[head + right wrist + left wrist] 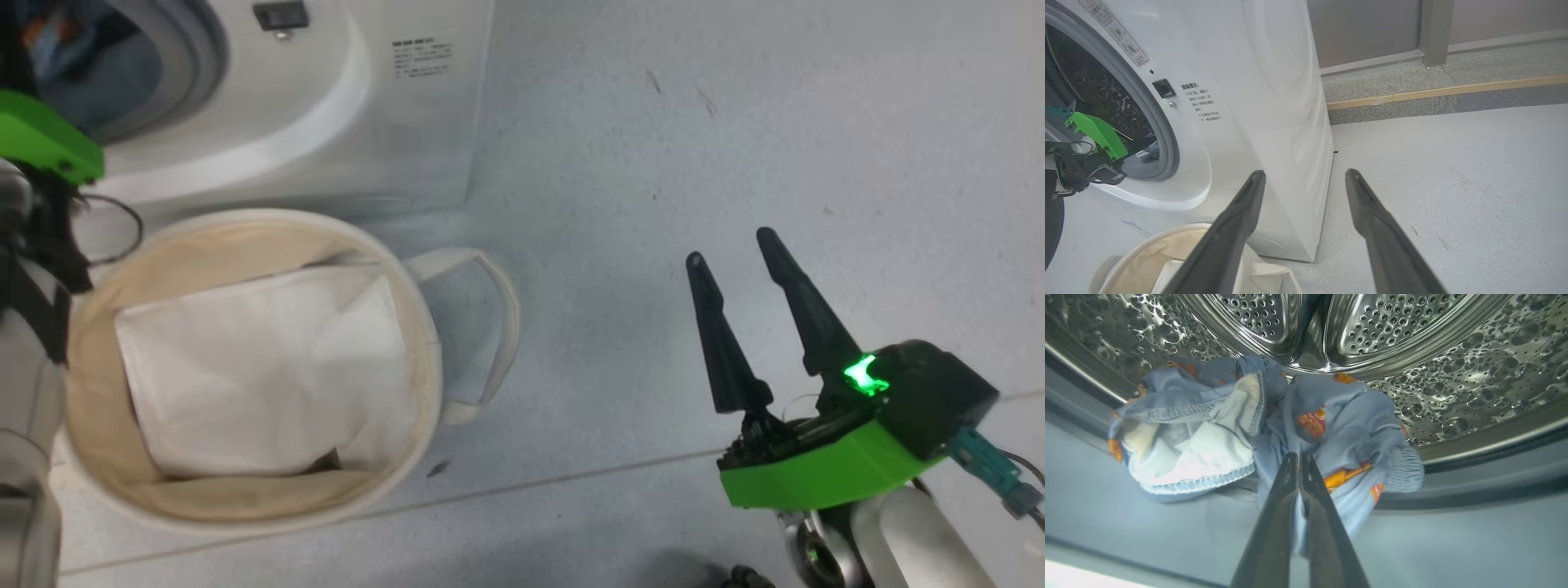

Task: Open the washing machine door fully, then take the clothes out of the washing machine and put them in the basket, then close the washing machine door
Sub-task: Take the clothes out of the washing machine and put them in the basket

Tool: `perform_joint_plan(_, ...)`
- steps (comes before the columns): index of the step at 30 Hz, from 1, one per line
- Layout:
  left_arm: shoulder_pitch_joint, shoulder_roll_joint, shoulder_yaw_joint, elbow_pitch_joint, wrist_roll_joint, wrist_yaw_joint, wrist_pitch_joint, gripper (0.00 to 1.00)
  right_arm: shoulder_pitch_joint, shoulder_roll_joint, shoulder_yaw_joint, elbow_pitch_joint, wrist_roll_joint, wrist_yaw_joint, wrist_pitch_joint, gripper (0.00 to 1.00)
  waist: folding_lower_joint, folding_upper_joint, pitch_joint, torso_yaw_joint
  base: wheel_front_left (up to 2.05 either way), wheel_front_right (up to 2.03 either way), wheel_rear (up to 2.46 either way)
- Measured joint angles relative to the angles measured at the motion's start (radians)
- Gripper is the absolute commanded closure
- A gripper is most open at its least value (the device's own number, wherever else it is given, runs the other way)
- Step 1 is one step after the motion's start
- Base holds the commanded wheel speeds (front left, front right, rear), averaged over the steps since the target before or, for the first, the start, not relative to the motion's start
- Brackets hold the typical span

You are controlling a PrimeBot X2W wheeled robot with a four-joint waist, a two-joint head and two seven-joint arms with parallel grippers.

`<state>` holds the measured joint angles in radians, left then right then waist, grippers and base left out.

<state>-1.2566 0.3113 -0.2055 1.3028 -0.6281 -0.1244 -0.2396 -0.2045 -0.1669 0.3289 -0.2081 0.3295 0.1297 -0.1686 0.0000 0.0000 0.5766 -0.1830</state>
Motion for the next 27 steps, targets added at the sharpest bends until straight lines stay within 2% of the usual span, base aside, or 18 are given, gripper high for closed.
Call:
perform_joint_plan(7,0.108,-0.04,-0.022,-0.053,-0.029,-0.001,-0.01,1.0,-0.018,-0.002,0.034,0.045,0.032,0.0,-0.006,0.0,0.0,0.0,-0.071,0.016,0.0,0.0,0.0)
perform_joint_plan(15,0.313,-0.049,-0.073,-0.255,-0.05,-0.001,-0.01,1.0,-0.027,-0.012,0.079,0.114,0.087,0.0,-0.031,0.0,0.0,0.0,-0.192,0.05,0.0,0.0,0.0)
perform_joint_plan(27,0.616,0.008,-0.11,-0.613,-0.043,-0.001,-0.01,1.0,-0.018,-0.03,0.116,0.197,0.158,0.0,-0.055,0.0,-0.0001,0.0,-0.386,0.143,0.0,0.0,0.0)
